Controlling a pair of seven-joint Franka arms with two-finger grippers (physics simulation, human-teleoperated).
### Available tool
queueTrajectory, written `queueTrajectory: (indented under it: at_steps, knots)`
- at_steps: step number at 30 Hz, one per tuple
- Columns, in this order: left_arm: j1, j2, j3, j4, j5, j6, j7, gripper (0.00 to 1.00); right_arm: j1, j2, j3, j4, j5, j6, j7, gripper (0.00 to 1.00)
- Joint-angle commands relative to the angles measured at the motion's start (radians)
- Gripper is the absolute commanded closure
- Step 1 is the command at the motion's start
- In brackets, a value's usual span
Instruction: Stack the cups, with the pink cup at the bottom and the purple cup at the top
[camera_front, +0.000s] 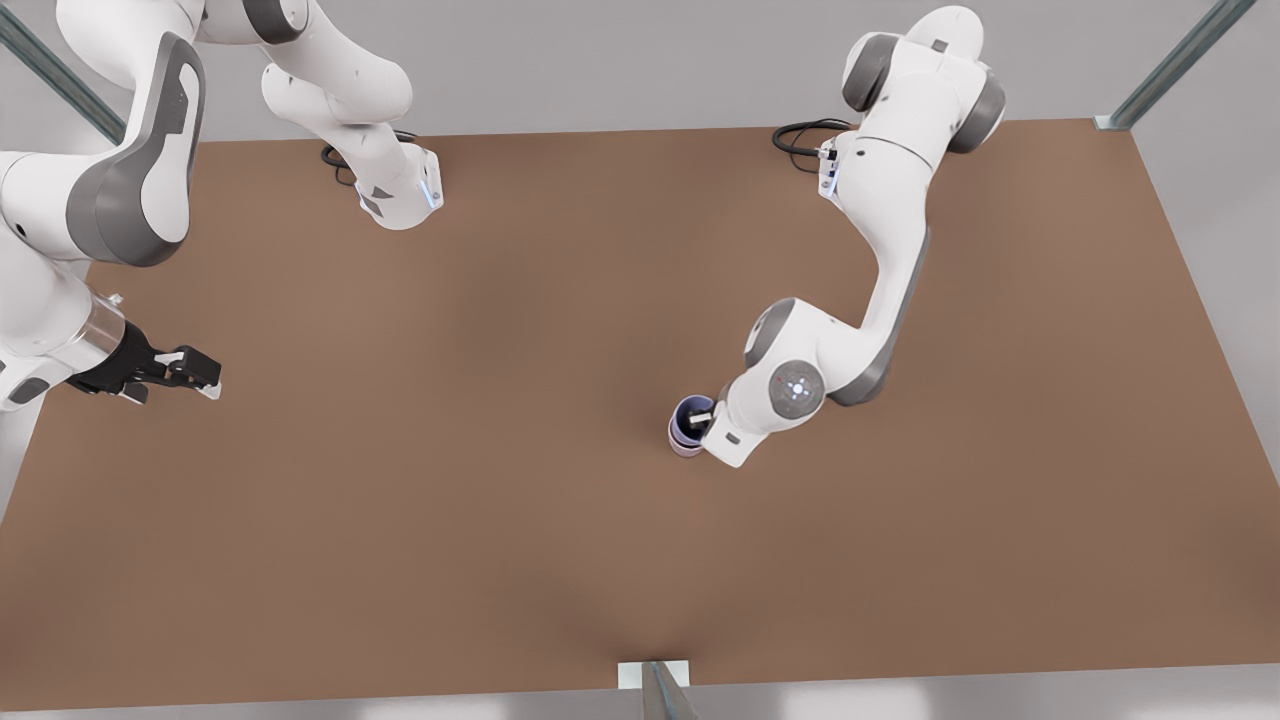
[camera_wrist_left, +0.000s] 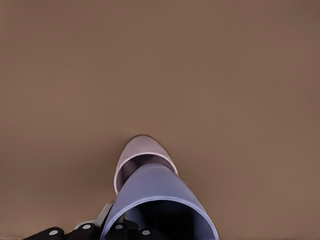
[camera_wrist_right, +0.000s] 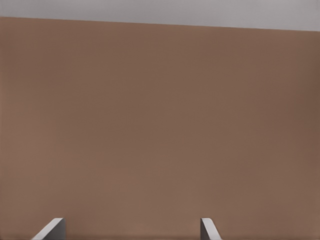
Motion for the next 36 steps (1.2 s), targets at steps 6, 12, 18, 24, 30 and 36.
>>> queueTrajectory:
  at_steps: [6, 12, 18, 24, 30, 36]
  knots:
    - [-0.013, 0.015, 0.000, -0.001, 0.019, 0.005, -0.116, 0.69, 0.000, -0.001, 0.000, 0.001, -0.001, 0.000, -0.034, 0.00]
    - [-0.013, 0.021, 0.001, 0.002, 0.038, 0.005, -0.115, 0.61, 0.000, -0.001, 0.000, 0.002, -0.002, 0.000, -0.034, 0.00]
    - [-0.013, 0.020, 0.003, 0.005, 0.040, 0.003, -0.113, 0.31, -0.001, 0.000, 0.000, 0.008, -0.004, 0.001, -0.033, 0.00]
    - [-0.013, 0.012, 0.003, 0.006, 0.055, -0.006, -0.118, 0.29, -0.008, -0.001, -0.002, 0.008, 0.006, 0.001, -0.033, 0.00]
    - [-0.012, -0.006, 0.007, 0.100, 0.086, -0.129, -0.121, 0.28, -0.009, -0.005, -0.005, 0.008, 0.009, 0.000, -0.033, 0.00]
    - [-0.012, -0.020, 0.012, 0.103, 0.094, -0.138, -0.110, 0.28, -0.009, -0.006, -0.005, 0.008, 0.009, 0.000, -0.033, 0.00]
